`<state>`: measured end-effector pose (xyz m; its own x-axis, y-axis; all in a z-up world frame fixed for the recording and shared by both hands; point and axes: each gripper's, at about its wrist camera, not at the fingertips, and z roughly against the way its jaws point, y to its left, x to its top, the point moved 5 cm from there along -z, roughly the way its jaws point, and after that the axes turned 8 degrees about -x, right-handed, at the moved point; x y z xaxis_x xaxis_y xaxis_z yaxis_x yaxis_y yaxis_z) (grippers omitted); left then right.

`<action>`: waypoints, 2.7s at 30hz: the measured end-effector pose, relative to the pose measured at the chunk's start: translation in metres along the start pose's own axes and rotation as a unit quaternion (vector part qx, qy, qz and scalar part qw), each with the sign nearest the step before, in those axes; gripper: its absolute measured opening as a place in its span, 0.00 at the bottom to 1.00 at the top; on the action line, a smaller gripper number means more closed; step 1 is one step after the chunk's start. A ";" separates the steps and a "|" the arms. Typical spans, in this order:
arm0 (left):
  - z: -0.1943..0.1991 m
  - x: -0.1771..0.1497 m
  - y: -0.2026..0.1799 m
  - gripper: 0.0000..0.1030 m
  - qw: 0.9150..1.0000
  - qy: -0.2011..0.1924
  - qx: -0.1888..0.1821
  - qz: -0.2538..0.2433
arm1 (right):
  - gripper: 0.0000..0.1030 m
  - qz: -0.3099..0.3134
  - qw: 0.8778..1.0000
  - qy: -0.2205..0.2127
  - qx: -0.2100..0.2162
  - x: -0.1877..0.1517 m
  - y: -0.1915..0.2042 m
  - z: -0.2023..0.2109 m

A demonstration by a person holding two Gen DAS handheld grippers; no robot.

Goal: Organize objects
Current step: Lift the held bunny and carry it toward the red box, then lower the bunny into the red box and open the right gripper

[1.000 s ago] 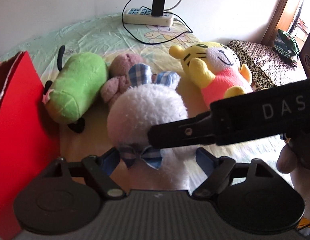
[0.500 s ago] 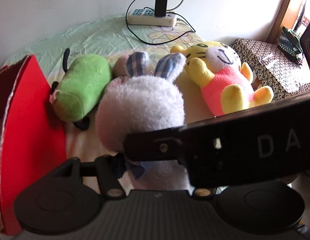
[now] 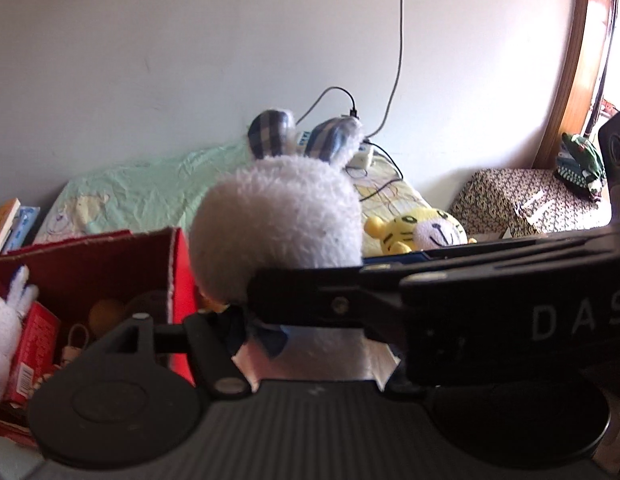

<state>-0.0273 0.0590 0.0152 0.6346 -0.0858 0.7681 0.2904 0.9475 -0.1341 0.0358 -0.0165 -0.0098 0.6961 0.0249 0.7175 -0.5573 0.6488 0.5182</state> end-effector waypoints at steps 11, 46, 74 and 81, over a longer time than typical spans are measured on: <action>0.043 -0.008 0.114 0.70 0.999 -0.012 0.037 0.030 | 0.52 -0.064 0.996 0.050 0.029 0.005 0.070 -0.101; 0.013 -0.065 0.237 0.81 0.993 0.091 -0.001 0.079 | 0.45 -0.107 0.968 0.192 -0.121 -0.020 0.076 -0.220; 0.035 -0.051 0.233 0.91 0.993 0.077 0.064 0.064 | 0.47 -0.111 0.981 0.118 -0.106 -0.010 0.078 -0.170; 0.042 -0.046 0.208 0.91 0.991 0.080 0.086 0.065 | 0.47 -0.104 0.984 0.109 -0.091 -0.011 0.071 -0.147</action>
<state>-0.0259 0.2727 -0.0220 0.7680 0.0067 0.6404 0.0805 0.9910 -0.1069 0.0553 0.1408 -0.0491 0.8781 0.0263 0.4778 -0.3161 0.7815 0.5378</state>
